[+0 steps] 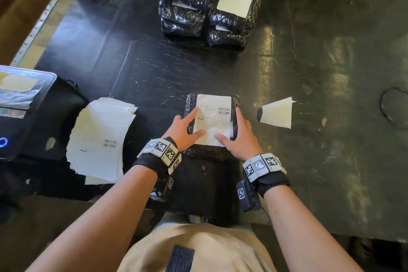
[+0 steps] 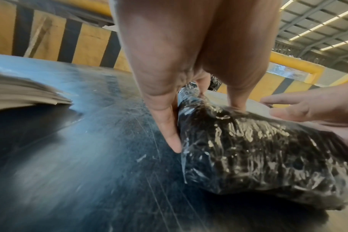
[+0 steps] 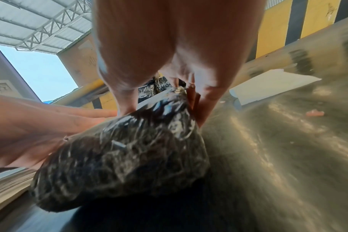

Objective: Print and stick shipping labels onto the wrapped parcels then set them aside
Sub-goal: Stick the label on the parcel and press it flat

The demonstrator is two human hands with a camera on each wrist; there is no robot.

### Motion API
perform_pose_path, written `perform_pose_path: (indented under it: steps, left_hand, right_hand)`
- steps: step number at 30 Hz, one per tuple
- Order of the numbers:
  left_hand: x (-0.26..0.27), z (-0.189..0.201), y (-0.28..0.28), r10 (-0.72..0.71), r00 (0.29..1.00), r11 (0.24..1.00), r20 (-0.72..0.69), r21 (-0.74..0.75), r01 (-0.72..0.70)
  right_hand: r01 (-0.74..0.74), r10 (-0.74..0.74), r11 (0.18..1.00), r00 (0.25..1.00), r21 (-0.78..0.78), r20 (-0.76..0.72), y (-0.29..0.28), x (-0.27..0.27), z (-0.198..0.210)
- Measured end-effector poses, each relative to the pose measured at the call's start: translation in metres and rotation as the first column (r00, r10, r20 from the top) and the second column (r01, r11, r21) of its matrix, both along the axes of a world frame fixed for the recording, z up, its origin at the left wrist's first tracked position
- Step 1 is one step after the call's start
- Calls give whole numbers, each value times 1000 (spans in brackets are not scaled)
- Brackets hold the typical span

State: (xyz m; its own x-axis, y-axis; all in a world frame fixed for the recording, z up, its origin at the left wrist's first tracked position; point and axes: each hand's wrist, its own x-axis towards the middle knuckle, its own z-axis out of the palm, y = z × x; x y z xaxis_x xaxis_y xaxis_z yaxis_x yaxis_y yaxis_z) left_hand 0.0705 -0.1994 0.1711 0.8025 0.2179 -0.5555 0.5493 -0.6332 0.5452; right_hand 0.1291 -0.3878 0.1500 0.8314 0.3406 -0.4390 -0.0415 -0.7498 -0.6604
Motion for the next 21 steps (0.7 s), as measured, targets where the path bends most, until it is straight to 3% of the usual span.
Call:
perform_pose_path:
  steps: [7,11,13,17,21]
  left_hand:
    - [0,0,2,-62,997,998,-46,27,63]
    - [4,0,-2,-211,978,959,-7,192,208]
    - [9,-1,-4,-279,960,935,-8,225,274]
    - [25,-3,-3,-297,954,926,33,253,280]
    - [35,-10,0,-317,947,908,43,302,291]
  right_hand:
    - [-52,58,989,998,141,-39,-13,-11,-7]
    - [-193,191,981,980,-39,-48,-16,-15,-6]
    - [-196,199,971,980,-138,6,-15,-12,0]
    - [-184,234,964,929,-191,285,3,14,12]
    - [-335,425,889,858,-311,291,36,35,12]
